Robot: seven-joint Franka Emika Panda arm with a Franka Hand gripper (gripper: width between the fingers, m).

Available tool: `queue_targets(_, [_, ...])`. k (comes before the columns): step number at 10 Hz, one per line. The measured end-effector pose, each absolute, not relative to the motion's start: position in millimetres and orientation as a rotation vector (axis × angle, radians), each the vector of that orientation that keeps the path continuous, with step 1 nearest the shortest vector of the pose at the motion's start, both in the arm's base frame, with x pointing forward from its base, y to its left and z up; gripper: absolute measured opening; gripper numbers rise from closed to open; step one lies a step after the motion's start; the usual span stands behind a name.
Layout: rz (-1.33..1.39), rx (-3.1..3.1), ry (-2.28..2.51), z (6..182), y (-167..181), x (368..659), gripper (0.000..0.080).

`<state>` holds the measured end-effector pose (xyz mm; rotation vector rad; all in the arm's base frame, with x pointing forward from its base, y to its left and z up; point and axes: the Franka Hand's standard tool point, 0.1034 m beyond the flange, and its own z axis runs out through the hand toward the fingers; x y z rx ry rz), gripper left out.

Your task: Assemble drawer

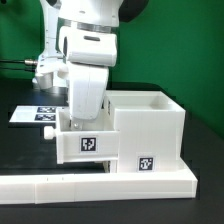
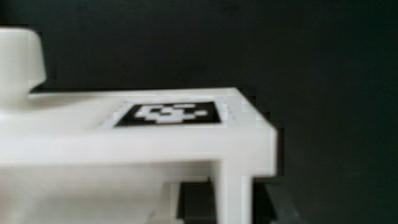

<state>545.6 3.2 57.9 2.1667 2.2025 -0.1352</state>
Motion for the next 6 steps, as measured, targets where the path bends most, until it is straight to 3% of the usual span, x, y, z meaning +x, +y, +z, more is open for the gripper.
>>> queue_targets(6, [-0.093,2.169,2.190,54.6,6.3,536.2,0.0042])
